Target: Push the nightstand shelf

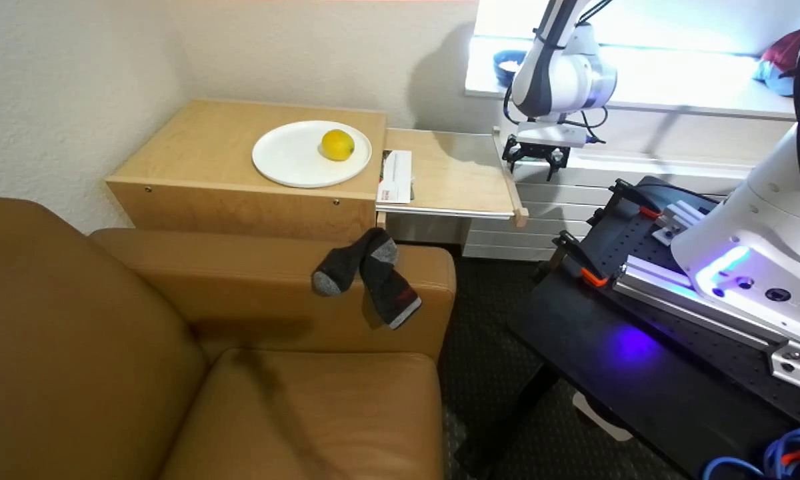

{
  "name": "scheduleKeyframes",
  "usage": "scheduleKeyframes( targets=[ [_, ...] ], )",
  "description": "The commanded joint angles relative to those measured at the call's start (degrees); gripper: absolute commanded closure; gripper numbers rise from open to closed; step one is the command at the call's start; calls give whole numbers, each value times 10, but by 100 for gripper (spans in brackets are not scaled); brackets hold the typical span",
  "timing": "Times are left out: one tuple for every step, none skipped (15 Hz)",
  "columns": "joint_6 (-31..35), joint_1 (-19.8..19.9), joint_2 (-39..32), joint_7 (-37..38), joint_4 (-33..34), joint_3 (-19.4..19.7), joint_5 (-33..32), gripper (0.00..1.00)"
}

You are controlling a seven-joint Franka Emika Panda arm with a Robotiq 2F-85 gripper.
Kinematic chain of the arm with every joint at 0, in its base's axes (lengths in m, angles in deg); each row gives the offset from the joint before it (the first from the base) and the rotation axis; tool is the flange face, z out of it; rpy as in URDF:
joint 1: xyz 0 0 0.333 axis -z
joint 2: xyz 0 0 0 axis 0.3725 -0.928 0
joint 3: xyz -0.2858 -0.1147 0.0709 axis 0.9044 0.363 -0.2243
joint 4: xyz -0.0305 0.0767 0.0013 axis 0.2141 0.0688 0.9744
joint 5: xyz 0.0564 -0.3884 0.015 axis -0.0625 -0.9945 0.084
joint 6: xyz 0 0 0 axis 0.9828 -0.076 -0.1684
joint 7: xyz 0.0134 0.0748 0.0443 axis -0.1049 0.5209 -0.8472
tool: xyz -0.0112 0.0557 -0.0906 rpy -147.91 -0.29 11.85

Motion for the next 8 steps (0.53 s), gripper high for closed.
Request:
scheduleKeyframes(
  targets=[
    [-33, -47, -1, 16, 32, 14, -23, 0],
    [-41, -57, 0, 16, 40, 13, -30, 0],
    [-49, -70, 0, 21, 48, 15, -35, 0],
    [-60, -79, 3, 24, 56, 15, -41, 0],
    [-73, -81, 7, 25, 63, 10, -45, 0],
    [-88, -77, 10, 21, 72, 1, -48, 0],
    [-107, -71, 18, 16, 78, -12, -50, 0],
    [-122, -66, 23, 12, 86, -22, -49, 0]
  ],
)
